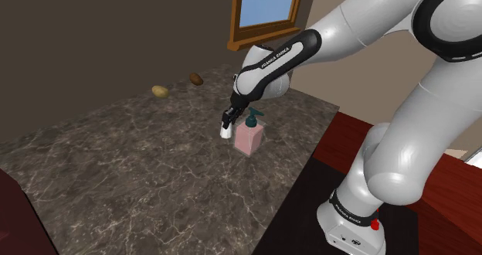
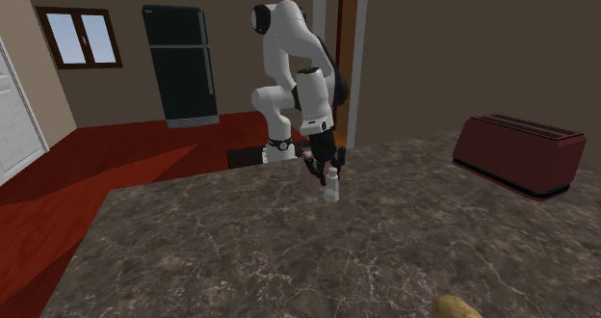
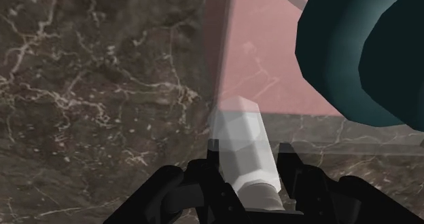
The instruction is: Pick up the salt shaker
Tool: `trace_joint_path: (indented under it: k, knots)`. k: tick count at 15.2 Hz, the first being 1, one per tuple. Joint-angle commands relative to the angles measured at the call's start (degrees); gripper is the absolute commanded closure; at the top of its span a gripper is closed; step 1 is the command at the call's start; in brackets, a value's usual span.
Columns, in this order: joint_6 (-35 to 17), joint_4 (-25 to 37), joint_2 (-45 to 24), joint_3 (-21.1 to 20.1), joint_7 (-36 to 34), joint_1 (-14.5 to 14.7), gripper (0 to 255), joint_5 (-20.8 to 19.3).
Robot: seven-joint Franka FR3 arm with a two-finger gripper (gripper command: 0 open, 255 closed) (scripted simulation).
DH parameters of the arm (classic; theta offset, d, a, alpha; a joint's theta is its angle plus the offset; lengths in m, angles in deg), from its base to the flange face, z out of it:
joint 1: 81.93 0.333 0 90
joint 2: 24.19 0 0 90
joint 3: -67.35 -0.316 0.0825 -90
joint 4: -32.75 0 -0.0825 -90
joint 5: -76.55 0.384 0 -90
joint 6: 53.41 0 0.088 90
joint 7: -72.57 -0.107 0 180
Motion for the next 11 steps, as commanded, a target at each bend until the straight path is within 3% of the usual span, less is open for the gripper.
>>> trace_joint_path:
  k: [1,11]
  knots:
    - [0.0,-0.1,0.0,0.0,0.0,0.0,255,0.0]
    - [7.3,2.0,5.5,-0.3,-4.0,-1.0,255,-4.4]
